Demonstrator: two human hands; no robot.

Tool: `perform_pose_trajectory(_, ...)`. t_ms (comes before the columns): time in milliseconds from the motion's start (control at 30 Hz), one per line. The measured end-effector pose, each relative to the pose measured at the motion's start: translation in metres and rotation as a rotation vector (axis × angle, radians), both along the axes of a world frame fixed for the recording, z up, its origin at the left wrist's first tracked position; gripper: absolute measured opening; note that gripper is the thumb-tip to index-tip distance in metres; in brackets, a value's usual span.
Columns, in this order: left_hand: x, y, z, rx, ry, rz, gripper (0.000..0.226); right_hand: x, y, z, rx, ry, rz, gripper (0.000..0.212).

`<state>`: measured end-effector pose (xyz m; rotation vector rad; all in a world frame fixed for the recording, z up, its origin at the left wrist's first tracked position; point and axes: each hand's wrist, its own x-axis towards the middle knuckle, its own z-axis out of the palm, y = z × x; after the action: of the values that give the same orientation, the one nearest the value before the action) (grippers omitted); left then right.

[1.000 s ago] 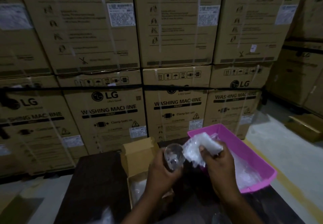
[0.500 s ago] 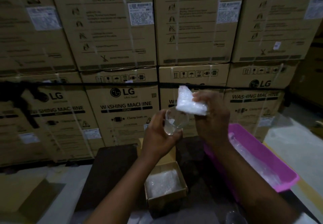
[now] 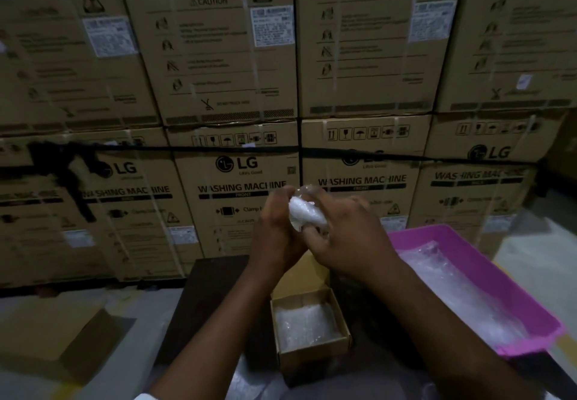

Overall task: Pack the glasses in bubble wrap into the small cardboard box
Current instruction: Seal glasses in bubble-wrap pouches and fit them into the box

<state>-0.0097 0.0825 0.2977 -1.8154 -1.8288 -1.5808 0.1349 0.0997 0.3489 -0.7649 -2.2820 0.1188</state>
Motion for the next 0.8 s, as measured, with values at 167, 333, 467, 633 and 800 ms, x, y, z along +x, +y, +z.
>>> perform_pose_trajectory(167, -0.004, -0.008, -0.009, -0.033, 0.097, 0.015, 0.063, -0.005, -0.001, 0.006, -0.143, -0.081, 0.02, 0.038)
perform_pose_trajectory(333, -0.004, -0.014, -0.011, 0.013, 0.12, 0.033, 0.056, -0.015, -0.008, 0.002, -0.055, -0.095, -0.083, 0.029)
perform_pose_trajectory(467, -0.006, -0.02, -0.02, -0.018, 0.169, 0.105, 0.065, -0.015, -0.006, 0.003, 0.054, -0.275, -0.174, 0.033)
perform_pose_trajectory(633, 0.0, -0.029, -0.03, -0.075, 0.216, 0.156, 0.065, -0.022, -0.006, -0.004, -0.018, -0.309, -0.19, 0.024)
perform_pose_trajectory(800, -0.002, -0.043, -0.049, -0.219, 0.226, 0.203, 0.06, -0.024, 0.013, -0.019, -0.295, -0.445, -0.077, 0.027)
